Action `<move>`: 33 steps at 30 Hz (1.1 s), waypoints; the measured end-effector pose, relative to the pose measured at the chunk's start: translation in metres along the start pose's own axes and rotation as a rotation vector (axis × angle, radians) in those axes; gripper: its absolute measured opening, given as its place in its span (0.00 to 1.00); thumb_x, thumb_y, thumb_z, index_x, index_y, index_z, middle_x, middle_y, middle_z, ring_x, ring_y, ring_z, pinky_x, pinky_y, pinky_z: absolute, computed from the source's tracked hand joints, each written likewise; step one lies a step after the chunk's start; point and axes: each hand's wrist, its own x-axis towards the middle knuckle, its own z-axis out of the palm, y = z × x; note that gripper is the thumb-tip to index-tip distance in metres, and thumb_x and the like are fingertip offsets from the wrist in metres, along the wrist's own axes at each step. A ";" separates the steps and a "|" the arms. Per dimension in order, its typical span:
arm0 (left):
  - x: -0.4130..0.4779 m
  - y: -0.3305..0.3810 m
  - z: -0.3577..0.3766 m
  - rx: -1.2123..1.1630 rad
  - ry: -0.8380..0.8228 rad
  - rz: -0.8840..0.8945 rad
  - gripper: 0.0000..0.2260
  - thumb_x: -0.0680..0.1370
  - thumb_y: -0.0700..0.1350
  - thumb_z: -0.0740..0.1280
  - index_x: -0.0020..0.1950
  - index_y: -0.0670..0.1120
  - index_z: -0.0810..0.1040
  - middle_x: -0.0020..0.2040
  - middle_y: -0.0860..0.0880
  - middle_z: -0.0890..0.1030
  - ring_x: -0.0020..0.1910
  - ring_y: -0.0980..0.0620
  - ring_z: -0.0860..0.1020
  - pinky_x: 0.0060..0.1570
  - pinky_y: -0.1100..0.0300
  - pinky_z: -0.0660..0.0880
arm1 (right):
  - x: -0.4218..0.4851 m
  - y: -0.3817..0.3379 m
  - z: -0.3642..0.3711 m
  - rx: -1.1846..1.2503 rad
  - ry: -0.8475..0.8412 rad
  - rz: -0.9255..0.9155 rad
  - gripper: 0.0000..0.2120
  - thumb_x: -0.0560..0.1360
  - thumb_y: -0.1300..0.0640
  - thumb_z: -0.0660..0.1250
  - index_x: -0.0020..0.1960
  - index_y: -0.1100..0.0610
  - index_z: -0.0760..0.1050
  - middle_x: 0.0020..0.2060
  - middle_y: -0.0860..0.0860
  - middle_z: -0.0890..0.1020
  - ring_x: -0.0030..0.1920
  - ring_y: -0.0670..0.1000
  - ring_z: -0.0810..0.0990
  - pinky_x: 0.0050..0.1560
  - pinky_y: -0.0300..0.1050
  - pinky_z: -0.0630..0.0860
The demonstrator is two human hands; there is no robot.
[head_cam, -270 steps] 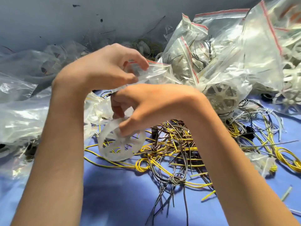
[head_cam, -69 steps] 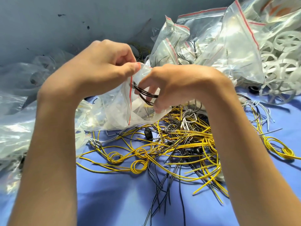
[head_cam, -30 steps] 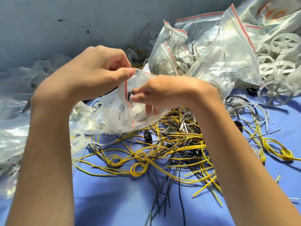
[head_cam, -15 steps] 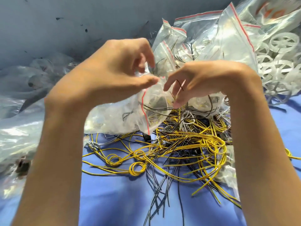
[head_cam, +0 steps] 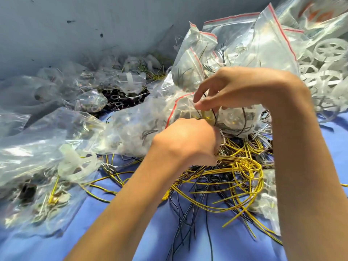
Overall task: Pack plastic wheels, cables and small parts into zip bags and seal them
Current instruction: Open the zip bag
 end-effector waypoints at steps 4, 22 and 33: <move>-0.001 -0.003 -0.003 -0.051 0.009 0.002 0.11 0.72 0.44 0.64 0.53 0.52 0.79 0.44 0.50 0.80 0.44 0.44 0.78 0.35 0.61 0.68 | 0.000 -0.001 0.000 0.010 0.039 -0.007 0.10 0.72 0.41 0.67 0.51 0.42 0.80 0.35 0.44 0.83 0.35 0.43 0.78 0.36 0.42 0.73; -0.032 -0.044 -0.057 -0.384 0.197 0.100 0.15 0.78 0.36 0.62 0.44 0.54 0.82 0.33 0.58 0.78 0.31 0.68 0.73 0.30 0.74 0.67 | -0.012 -0.027 -0.011 0.103 0.388 -0.281 0.09 0.74 0.51 0.66 0.49 0.51 0.82 0.41 0.45 0.79 0.45 0.44 0.76 0.42 0.35 0.69; -0.050 -0.072 -0.066 -0.574 0.343 0.027 0.17 0.78 0.33 0.61 0.44 0.53 0.82 0.33 0.56 0.78 0.28 0.60 0.68 0.29 0.72 0.64 | -0.012 -0.018 -0.006 0.213 -0.045 -0.256 0.27 0.62 0.30 0.64 0.47 0.51 0.81 0.34 0.47 0.81 0.32 0.43 0.75 0.31 0.39 0.70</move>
